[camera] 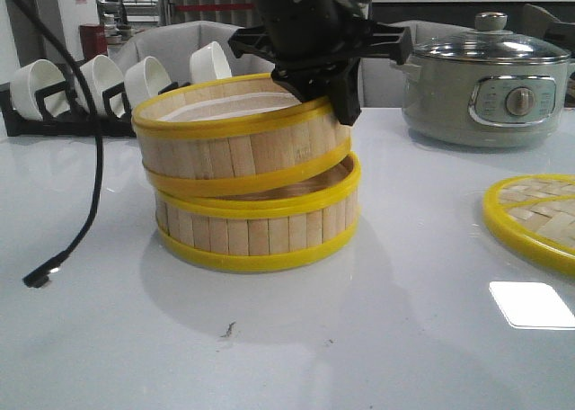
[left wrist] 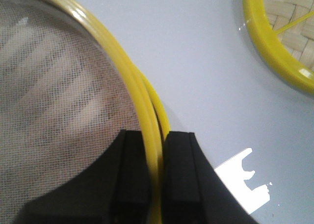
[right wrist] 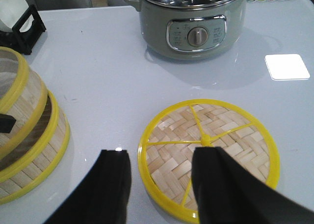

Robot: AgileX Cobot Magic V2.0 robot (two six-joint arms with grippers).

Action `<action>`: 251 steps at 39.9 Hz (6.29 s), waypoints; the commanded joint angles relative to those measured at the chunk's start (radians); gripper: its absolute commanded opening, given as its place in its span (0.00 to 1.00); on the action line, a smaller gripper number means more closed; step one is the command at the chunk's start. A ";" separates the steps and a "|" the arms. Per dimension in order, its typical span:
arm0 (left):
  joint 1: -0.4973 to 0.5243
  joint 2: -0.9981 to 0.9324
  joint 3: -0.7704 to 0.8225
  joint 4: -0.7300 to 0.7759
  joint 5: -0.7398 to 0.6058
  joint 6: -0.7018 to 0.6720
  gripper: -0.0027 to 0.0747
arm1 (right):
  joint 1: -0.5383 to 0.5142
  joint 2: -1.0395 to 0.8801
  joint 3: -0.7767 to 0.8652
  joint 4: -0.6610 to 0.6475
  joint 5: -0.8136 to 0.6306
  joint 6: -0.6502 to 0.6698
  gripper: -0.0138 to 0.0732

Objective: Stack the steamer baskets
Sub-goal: 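Lift the basket and carry it over the middle steamer basket, then lower the basket onto the middle basket and open the left gripper, then raise the left gripper away from the stacked baskets, then move the right gripper over the center hub of the woven lid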

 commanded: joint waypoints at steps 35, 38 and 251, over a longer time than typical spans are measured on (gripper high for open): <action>-0.071 0.000 -0.044 -0.011 -0.062 0.005 0.15 | -0.002 0.001 -0.038 -0.013 -0.070 -0.005 0.64; -0.071 0.000 -0.044 -0.001 -0.062 0.005 0.19 | -0.002 0.001 -0.038 -0.013 -0.070 -0.005 0.64; 0.500 -1.454 1.135 0.181 -0.288 -0.131 0.16 | 0.041 0.060 -0.037 -0.005 -0.007 -0.004 0.64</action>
